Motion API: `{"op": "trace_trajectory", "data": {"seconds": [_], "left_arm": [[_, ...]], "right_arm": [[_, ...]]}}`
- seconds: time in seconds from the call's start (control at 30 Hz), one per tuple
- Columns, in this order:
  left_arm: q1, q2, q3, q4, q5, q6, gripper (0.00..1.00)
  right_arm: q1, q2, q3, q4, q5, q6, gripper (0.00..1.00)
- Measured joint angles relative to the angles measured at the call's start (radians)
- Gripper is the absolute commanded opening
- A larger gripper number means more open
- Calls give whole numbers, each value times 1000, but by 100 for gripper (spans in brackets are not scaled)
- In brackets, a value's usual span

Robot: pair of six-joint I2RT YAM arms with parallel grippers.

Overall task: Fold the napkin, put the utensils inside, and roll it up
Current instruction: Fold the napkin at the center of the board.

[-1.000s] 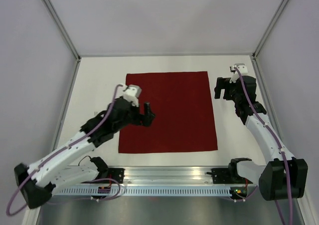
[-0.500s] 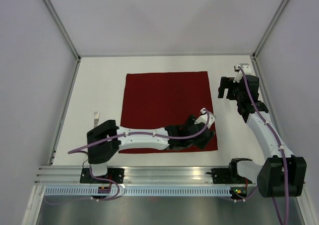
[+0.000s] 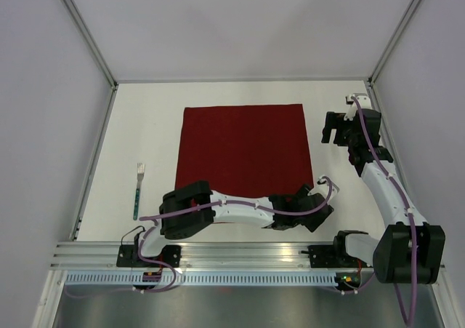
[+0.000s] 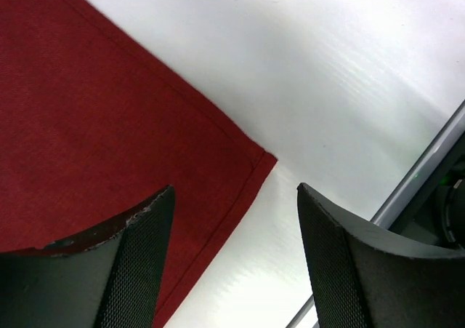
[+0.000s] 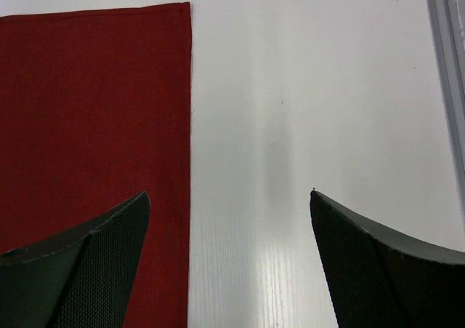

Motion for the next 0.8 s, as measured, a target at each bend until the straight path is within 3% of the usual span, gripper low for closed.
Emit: {"op": "trace_trajectory", "data": {"seconds": [0.47, 0.67, 0.77, 0.8], "left_arm": [[-23, 102, 42, 68, -5, 12, 64], [-23, 120, 49, 79, -17, 27, 52], [-25, 124, 50, 85, -35, 33, 40], [-26, 126, 50, 90, -37, 35, 31]], "right_arm": [[-8, 9, 6, -13, -1, 0, 94], [-14, 9, 7, -13, -5, 0, 93], [-16, 9, 7, -13, -11, 0, 93], [-17, 9, 6, -13, -14, 0, 93]]}}
